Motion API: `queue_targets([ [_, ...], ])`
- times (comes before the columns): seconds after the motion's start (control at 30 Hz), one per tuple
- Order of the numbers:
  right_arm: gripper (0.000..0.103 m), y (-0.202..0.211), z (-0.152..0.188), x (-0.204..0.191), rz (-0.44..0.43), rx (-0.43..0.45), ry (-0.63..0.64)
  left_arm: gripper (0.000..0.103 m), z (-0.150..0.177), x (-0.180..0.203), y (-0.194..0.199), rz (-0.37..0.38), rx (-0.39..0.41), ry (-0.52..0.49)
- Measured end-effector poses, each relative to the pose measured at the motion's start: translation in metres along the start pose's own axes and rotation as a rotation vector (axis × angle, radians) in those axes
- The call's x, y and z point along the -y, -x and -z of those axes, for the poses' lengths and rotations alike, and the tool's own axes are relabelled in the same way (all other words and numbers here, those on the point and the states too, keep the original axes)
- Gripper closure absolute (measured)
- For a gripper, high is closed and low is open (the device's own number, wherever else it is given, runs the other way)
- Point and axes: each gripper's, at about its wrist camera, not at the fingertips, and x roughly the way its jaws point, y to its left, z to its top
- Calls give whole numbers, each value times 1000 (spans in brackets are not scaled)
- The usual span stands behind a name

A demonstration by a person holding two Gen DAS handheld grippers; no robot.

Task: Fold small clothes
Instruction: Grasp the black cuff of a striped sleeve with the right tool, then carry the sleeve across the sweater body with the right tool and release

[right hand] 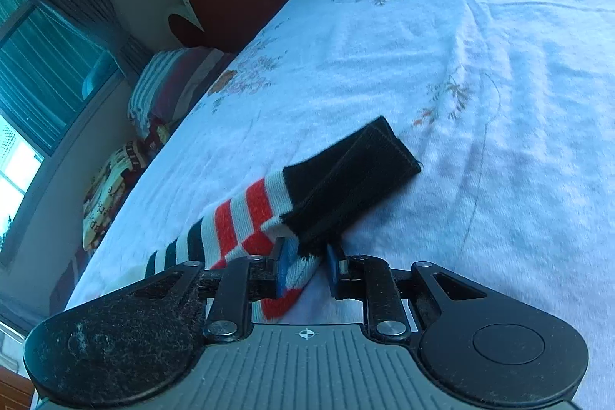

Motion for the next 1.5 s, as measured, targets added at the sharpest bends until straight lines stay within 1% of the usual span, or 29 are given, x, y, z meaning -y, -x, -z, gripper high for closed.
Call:
queue_targets([
  [0.1,83,-1,1,-3,0,11,25,2,-1,-3,0,-7,-2,8],
  [0.13,86,-3,-1,-2,-6,17,23,2,-1,-4,0,-9,1,9],
  [0.17,97,-4,-2,-1,-12,19,27,2,-2,-7,1,-9,4,12],
  [0.2,97,-2,-2,0,-16,24,28,2,-2,-10,0,-12,2,20],
  [0.23,97,6,-2,-1,-36,62,33,2,-2,-14,0,-18,-2,29],
  [0.27,98,10,-1,-2,-52,109,63,2,-2,-18,0,-29,-1,33],
  [0.3,98,2,1,-2,4,80,90,2,-1,-22,-1,-41,0,33],
  [0.33,98,-5,3,5,6,59,51,2,0,-26,-2,-49,-8,37],
  [0.37,98,-4,2,3,10,55,51,2,0,-31,-3,-53,-19,45],
  [0.4,98,0,1,-4,25,70,87,2,1,-36,-2,-57,-23,52],
  [0.47,98,8,3,-21,26,117,154,2,3,-44,2,-62,-16,53],
  [0.53,98,16,9,-44,38,178,257,2,6,-52,4,-73,-22,53],
  [0.57,98,20,13,-58,27,200,315,2,7,-57,6,-78,-22,57],
  [0.67,98,28,32,-108,-67,221,490,2,12,-71,11,-101,-25,70],
  [0.73,97,25,57,-147,-164,174,617,2,14,-80,14,-113,-28,95],
  [0.83,97,12,103,-189,-302,30,725,2,15,-92,18,-127,-26,119],
  [0.9,97,3,136,-209,-361,-70,782,2,15,-99,21,-133,-26,129],
  [0.97,97,-1,166,-221,-399,-134,818,2,16,-106,24,-140,-25,135],
  [1.07,97,-4,200,-236,-425,-174,853,2,17,-117,28,-132,-25,146],
  [1.13,97,-3,217,-244,-442,-179,879,2,19,-122,30,-116,-24,160],
  [1.2,97,-3,231,-251,-475,-202,892,2,20,-124,32,-93,-13,176],
  [1.33,97,-7,258,-262,-511,-223,971,3,19,-122,33,-46,13,191],
  [1.37,92,-8,262,-263,-525,-230,975,3,18,-120,32,-32,19,195],
  [1.4,75,-11,265,-265,-547,-231,980,3,16,-118,32,-16,24,198],
  [1.43,65,-11,269,-267,-578,-242,981,3,14,-114,30,2,28,199],
  [1.47,61,-10,270,-267,-599,-249,981,3,11,-112,29,18,33,201],
  [1.5,61,-6,269,-267,-610,-237,975,3,8,-107,27,34,41,203],
])
